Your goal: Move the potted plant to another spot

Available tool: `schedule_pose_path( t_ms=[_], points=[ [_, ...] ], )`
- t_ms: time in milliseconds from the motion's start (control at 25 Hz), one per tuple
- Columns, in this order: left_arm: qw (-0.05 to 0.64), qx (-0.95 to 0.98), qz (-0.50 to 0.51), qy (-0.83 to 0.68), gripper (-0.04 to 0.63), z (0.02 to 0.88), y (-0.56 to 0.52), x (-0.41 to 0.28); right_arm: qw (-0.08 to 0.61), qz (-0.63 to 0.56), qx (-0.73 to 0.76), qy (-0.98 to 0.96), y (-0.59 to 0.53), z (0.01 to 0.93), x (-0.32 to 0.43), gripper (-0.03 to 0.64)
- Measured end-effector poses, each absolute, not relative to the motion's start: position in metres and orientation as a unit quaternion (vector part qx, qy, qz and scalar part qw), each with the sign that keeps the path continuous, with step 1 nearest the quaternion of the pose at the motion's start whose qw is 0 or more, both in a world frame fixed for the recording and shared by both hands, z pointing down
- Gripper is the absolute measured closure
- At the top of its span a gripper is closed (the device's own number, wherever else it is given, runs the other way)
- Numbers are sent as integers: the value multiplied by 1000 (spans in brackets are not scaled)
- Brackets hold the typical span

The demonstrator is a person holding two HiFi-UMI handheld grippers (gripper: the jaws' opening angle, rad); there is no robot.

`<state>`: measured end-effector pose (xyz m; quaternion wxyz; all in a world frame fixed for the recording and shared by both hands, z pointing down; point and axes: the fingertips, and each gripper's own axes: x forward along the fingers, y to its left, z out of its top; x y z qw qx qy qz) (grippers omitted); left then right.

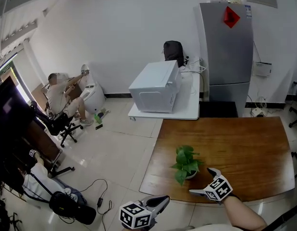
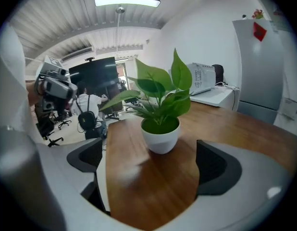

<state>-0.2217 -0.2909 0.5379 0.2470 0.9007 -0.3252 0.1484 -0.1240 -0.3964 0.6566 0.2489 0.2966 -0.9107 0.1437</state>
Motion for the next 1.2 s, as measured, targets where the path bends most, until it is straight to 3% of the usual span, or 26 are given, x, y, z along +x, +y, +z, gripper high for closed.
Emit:
schedule_pose_path(
  t_ms=[360,760,880,1200],
  points=[
    [263,873,150,-382,606,551,-296,-277,259,144,340,-892,-460,706,-162,21],
    [263,872,157,-382,606,557,-300,-286,267,151,347,-887,-471,729,-170,25],
    [260,871,164,-384,606,559,-302,-288,261,146,357,-885,-476,728,-168,91],
    [257,872,171,-381,606,564,-307,-290,241,131,360,-892,-482,729,-172,166]
  ],
)
